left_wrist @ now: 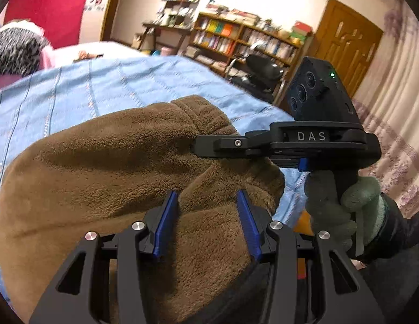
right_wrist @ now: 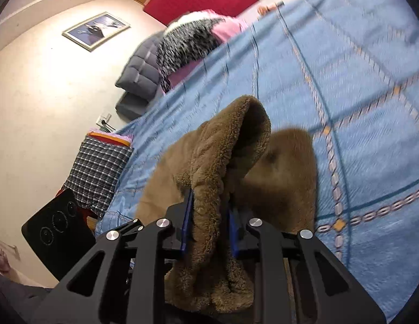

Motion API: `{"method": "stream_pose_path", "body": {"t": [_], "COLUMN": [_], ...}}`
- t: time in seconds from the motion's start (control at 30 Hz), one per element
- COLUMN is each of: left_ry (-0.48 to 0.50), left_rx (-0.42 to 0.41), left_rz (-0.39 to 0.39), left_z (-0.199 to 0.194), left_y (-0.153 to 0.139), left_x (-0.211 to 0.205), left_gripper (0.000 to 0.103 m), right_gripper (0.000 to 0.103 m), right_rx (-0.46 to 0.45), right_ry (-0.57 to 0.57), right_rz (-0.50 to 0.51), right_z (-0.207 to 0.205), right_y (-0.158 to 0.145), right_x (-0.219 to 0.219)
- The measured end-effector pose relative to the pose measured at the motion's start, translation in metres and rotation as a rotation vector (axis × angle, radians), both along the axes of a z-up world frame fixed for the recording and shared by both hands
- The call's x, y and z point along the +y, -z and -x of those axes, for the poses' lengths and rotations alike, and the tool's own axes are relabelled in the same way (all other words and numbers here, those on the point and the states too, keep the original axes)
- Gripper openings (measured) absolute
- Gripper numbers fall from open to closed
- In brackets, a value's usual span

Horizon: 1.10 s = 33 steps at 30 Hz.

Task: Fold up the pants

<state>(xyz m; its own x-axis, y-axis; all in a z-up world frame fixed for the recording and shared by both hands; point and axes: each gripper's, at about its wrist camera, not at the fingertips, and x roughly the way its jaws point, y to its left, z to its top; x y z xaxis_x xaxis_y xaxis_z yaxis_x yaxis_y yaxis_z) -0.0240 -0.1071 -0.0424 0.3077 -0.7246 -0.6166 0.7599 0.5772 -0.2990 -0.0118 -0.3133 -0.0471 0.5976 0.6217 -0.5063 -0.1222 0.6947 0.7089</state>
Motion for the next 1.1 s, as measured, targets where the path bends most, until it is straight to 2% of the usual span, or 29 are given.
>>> {"method": "stream_pose_path", "body": {"t": [0.07,0.2,0.27,0.33,0.47,0.53,0.57,0.67,0.73,0.8,0.93,1.0,1.1], "left_ry": [0.020,0.014,0.008,0.007,-0.003,-0.026,-0.042,-0.100,-0.146,-0.189,-0.254,-0.244,-0.218], "left_rx": [-0.010,0.048,0.069,0.065,0.026,0.015,0.013,0.012,0.004,-0.002,0.028,0.038,0.007], "left_rz": [-0.009,-0.070,-0.082,-0.077,-0.083,-0.076,-0.068,-0.051,-0.052,-0.071,-0.100,-0.089,-0.108], "left_z": [0.002,-0.004,-0.006,-0.005,-0.001,0.000,0.000,-0.002,-0.004,-0.006,-0.010,-0.007,-0.001], "left_y": [0.001,0.025,0.036,0.035,0.026,0.020,0.016,0.006,0.001,0.002,0.015,0.021,0.032], "left_x": [-0.004,-0.008,-0.003,0.000,0.005,0.013,0.019,0.040,0.055,0.070,0.094,0.100,0.094], "left_gripper": [0.057,0.057,0.057,0.057,0.058,0.058,0.058,0.058,0.058,0.058,0.058,0.058,0.059], "right_gripper": [0.022,0.023,0.026,0.027,0.036,0.045,0.045,0.045,0.045,0.045,0.045,0.045,0.046], "right_rx": [0.006,0.121,0.129,0.124,0.052,-0.014,-0.047,-0.126,-0.172,-0.201,-0.163,-0.163,-0.152], "right_ry": [0.016,0.029,0.043,0.049,0.064,0.108,0.126,0.114,0.055,-0.029,-0.097,-0.105,-0.098], "right_rz": [0.019,0.012,-0.025,-0.032,0.138,0.265,0.307,0.355,0.393,0.436,0.509,0.518,0.502], "right_z": [0.003,-0.002,-0.001,0.000,0.006,0.013,0.016,0.023,0.026,0.027,0.027,0.027,0.029], "right_y": [0.003,0.051,0.063,0.061,0.034,0.014,0.007,-0.012,-0.017,-0.013,0.013,0.022,0.039], "right_x": [-0.007,-0.011,-0.016,-0.017,-0.011,-0.008,-0.006,0.006,0.026,0.049,0.068,0.068,0.062]}}
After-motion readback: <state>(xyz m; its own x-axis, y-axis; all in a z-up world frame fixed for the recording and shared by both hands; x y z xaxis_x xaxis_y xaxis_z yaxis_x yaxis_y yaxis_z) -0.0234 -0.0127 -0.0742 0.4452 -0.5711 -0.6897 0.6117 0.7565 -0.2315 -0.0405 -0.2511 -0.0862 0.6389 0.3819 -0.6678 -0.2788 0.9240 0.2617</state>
